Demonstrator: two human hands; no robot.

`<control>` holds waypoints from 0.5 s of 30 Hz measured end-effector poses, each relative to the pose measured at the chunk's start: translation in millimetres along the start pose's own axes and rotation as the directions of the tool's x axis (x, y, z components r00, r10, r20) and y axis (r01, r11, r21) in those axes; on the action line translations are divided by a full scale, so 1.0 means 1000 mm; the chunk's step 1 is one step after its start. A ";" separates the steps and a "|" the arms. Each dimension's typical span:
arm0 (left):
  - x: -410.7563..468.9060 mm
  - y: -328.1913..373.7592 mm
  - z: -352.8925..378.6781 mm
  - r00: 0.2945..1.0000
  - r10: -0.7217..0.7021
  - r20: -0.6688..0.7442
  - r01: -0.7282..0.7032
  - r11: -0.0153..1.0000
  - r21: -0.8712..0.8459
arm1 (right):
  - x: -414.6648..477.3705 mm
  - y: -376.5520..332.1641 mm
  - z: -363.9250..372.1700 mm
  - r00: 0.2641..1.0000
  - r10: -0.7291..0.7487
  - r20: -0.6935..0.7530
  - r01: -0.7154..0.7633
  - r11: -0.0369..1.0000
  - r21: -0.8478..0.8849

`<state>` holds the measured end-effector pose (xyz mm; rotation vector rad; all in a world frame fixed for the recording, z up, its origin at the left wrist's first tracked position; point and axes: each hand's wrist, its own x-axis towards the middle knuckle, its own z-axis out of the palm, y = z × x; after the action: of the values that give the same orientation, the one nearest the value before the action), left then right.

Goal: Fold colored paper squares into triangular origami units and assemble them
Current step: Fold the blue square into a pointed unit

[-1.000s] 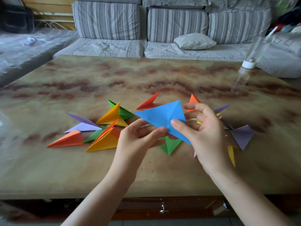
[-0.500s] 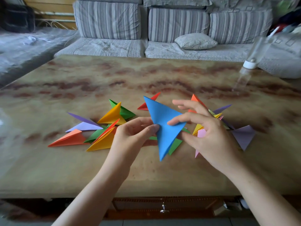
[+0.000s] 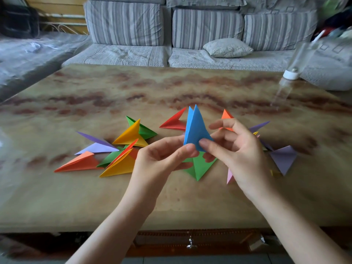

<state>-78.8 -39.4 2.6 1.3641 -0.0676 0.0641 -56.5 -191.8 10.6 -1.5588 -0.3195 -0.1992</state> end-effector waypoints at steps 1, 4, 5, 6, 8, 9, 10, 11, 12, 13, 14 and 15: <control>0.000 -0.001 0.000 1.000 0.009 -0.016 -0.009 1.000 -0.002 | 0.000 0.000 0.001 1.000 0.014 0.005 -0.014 1.000 0.002; 0.000 -0.003 0.000 0.997 0.024 -0.077 -0.028 0.998 -0.048 | -0.001 0.003 0.003 0.998 0.053 0.020 -0.053 0.999 -0.012; 0.000 -0.003 0.000 0.995 0.021 -0.096 -0.029 0.997 -0.073 | -0.002 0.004 0.004 0.998 0.060 0.034 -0.059 0.997 -0.043; 0.000 -0.004 0.000 0.994 0.015 -0.109 -0.026 0.995 -0.097 | -0.003 0.005 0.005 0.997 0.061 0.056 -0.056 0.995 -0.081; -0.001 -0.005 -0.001 0.994 -0.003 -0.108 -0.012 0.990 -0.139 | -0.005 0.007 0.008 0.993 0.062 0.097 -0.051 0.992 -0.117; -0.001 -0.005 -0.001 0.995 -0.013 -0.102 -0.003 0.988 -0.154 | -0.005 0.008 0.009 0.992 0.068 0.103 -0.056 0.992 -0.116; -0.002 -0.005 -0.001 0.995 -0.020 -0.097 0.004 0.986 -0.165 | -0.006 0.008 0.010 0.992 0.075 0.105 -0.064 0.992 -0.109; -0.002 -0.005 -0.001 0.995 -0.025 -0.093 0.009 0.985 -0.171 | -0.006 0.008 0.011 0.991 0.080 0.107 -0.069 0.992 -0.104; -0.002 -0.004 -0.002 0.995 -0.024 -0.093 0.008 0.986 -0.167 | -0.006 0.008 0.011 0.991 0.078 0.110 -0.066 0.992 -0.105; -0.001 -0.003 -0.002 0.995 -0.014 -0.102 -0.001 0.990 -0.144 | -0.005 0.007 0.010 0.991 0.071 0.112 -0.058 0.992 -0.111; 0.000 -0.003 -0.003 0.993 0.012 -0.116 -0.023 0.995 -0.095 | -0.005 0.005 0.009 0.992 0.060 0.114 -0.047 0.993 -0.109; 0.001 -0.002 -0.003 0.991 0.052 -0.126 -0.056 0.998 -0.032 | -0.004 0.003 0.007 0.993 0.049 0.109 -0.039 0.995 -0.091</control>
<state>-78.0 -36.7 -0.3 1.3197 -0.0006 0.1928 -59.4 -184.9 6.3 -1.6667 -0.3671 -0.0938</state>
